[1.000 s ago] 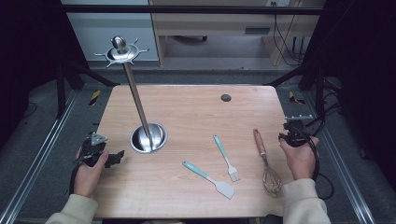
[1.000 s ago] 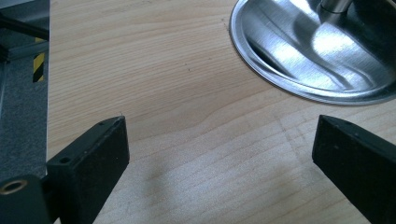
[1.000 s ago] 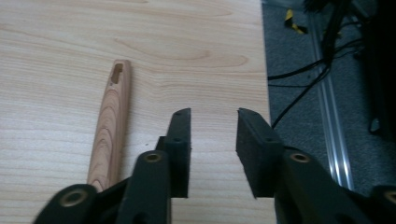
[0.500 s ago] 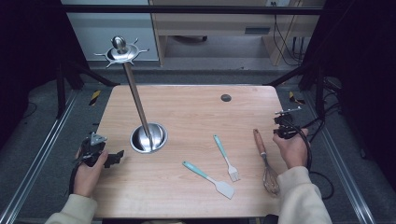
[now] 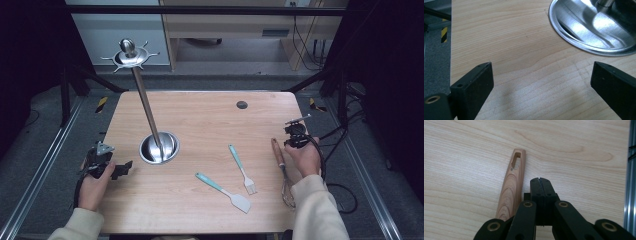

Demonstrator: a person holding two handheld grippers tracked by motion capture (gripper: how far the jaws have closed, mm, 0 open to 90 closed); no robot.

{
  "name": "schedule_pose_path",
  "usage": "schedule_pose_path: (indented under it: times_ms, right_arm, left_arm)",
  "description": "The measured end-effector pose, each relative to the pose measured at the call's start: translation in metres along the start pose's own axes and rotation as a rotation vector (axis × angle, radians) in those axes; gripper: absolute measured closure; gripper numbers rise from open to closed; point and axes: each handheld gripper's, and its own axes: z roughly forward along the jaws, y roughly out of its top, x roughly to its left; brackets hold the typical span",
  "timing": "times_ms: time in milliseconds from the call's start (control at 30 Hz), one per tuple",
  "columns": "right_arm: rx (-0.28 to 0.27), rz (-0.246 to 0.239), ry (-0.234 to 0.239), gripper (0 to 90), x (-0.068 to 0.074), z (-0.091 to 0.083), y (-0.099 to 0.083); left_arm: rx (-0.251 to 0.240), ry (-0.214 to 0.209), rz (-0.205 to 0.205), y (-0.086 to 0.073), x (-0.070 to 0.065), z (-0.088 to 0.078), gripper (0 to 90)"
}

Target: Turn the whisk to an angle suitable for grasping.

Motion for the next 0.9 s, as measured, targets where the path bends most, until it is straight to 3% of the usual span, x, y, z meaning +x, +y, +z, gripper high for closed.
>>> schedule_pose_path:
  times_ms: [500,767,900]
  right_arm:
    - [0.046,-0.037,0.019,90.0,0.009,0.017,0.002]
    - [0.037,-0.07,0.06,90.0,0.021,0.016,0.005]
    - [0.036,-0.111,0.098,90.0,0.03,0.017,0.006]
  left_arm:
    - [-0.001,-0.003,-0.001,0.0,0.0,0.0,4.3]
    - [0.001,-0.003,0.001,0.0,0.0,0.0,4.4]
    - [0.003,-0.004,0.003,0.0,-0.001,0.0,4.4]
